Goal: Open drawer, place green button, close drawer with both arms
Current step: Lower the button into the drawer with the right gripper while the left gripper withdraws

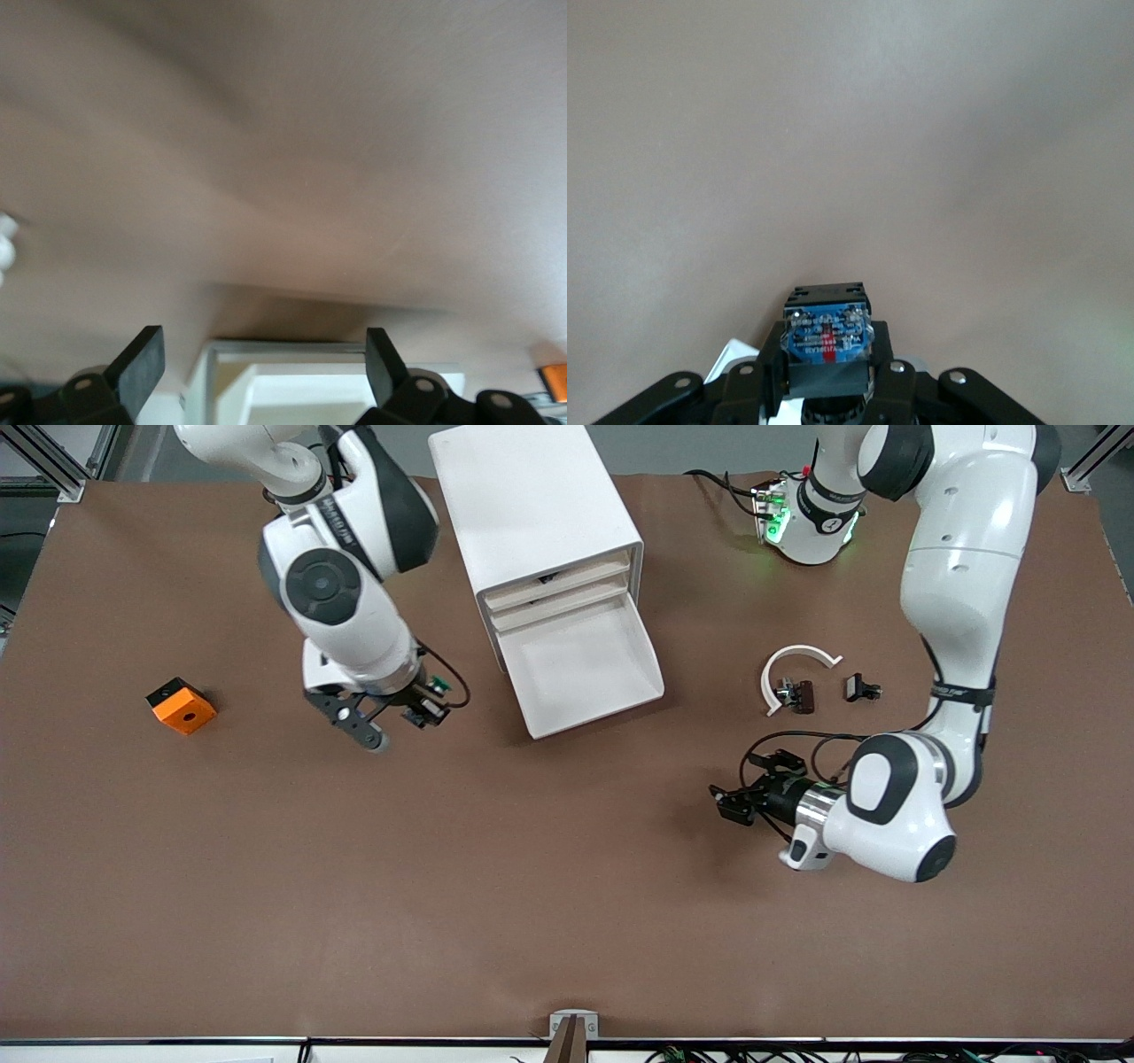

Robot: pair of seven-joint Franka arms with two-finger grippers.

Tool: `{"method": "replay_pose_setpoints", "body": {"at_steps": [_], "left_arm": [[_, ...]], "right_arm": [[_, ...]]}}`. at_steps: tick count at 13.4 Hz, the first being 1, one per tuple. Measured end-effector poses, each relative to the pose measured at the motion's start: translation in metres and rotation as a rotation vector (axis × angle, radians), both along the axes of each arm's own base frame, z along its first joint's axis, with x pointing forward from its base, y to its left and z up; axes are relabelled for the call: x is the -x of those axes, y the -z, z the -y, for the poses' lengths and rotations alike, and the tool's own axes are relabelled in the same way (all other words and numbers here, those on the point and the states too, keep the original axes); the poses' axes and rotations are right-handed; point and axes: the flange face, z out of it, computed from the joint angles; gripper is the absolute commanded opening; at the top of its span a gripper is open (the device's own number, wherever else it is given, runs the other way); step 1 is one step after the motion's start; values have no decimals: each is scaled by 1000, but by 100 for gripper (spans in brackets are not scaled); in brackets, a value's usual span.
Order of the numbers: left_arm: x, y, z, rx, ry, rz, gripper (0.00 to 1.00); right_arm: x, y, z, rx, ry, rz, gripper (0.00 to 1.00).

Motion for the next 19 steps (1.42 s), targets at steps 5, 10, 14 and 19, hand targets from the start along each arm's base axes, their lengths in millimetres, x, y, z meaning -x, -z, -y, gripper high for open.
{"method": "replay_pose_setpoints", "body": {"at_steps": [5,10,14,19], "left_arm": [[-21,-86,-56,-114,188,311,100],[-38,-119,-78,-160,206,500,100],[-42,-146,-98,-159,218,575,100],[-45,-151,-109,-214,266,615,100]], "right_arm": [[34,6,-62,-8,112,38,0],[70,58,-122,1,157,44,0],[96,103,-160,8,123,45,0],[112,123,-177,12,87,45,0]]}}
